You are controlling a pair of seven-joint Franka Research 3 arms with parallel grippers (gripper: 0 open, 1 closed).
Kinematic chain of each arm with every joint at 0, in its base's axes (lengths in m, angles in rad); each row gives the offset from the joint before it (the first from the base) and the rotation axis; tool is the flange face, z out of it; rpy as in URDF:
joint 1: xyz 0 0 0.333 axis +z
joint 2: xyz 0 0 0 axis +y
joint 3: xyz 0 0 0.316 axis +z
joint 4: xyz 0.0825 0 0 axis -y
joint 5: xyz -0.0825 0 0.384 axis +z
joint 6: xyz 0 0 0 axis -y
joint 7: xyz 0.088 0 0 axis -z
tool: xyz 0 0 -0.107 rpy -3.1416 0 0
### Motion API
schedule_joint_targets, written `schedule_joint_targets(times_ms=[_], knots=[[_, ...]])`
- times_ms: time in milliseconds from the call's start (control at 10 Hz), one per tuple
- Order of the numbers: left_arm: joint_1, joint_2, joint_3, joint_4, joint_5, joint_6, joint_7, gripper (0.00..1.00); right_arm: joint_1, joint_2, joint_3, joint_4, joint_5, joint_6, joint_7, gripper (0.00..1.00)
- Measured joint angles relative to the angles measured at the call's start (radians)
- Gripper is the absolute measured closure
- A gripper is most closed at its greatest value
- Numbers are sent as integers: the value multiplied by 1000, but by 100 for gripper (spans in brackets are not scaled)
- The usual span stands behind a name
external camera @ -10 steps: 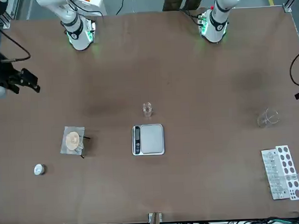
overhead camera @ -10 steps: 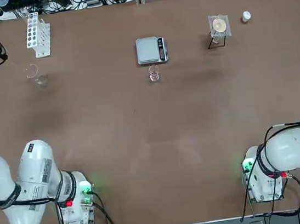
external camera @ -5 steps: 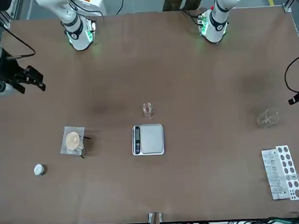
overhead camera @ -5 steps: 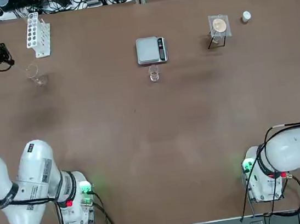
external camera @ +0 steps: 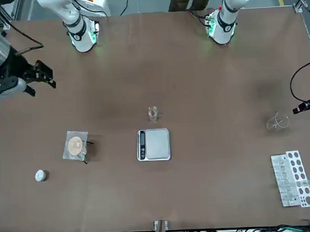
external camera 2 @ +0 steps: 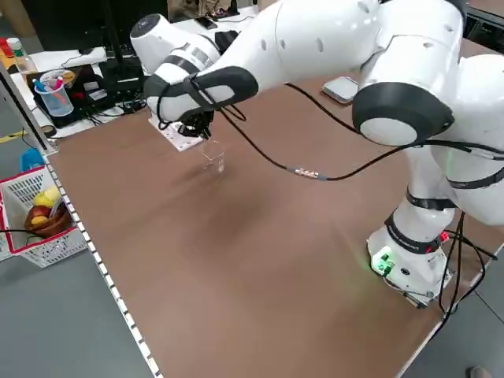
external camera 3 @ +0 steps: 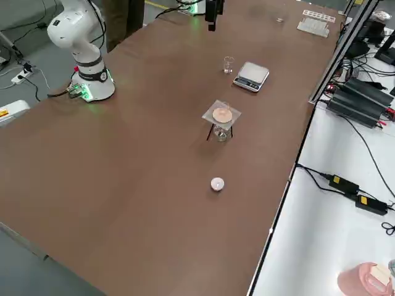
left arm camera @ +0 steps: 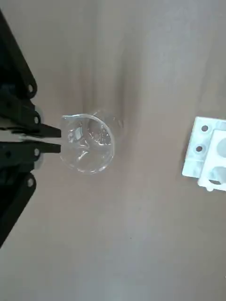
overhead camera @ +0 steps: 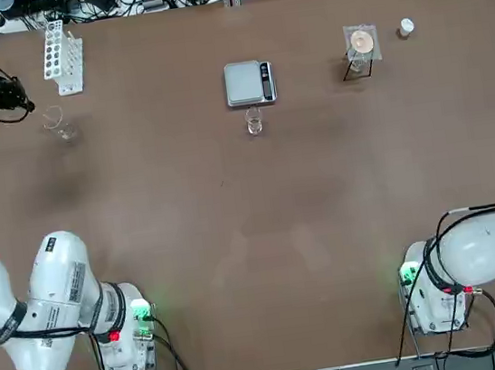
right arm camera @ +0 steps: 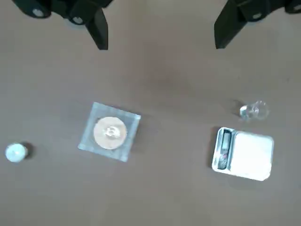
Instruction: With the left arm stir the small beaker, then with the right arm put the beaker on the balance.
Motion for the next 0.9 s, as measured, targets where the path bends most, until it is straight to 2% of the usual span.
schedule_joint_targets(times_ms=[300, 700, 800, 900], knots=[[-12, 45, 0, -1, 80, 19, -23, 93, 67, 3, 4, -46, 64, 51, -202, 0], [-19, 81, 7, 0, 86, 50, -29, 91, 142, 42, 6, -67, 246, 144, -398, 0], [-20, 86, 8, 0, 86, 55, -29, 79, 142, 54, 4, -68, 266, 149, -446, 0], [-20, 87, 8, 0, 86, 56, -29, 73, 142, 61, 2, -71, 274, 149, -482, 0]])
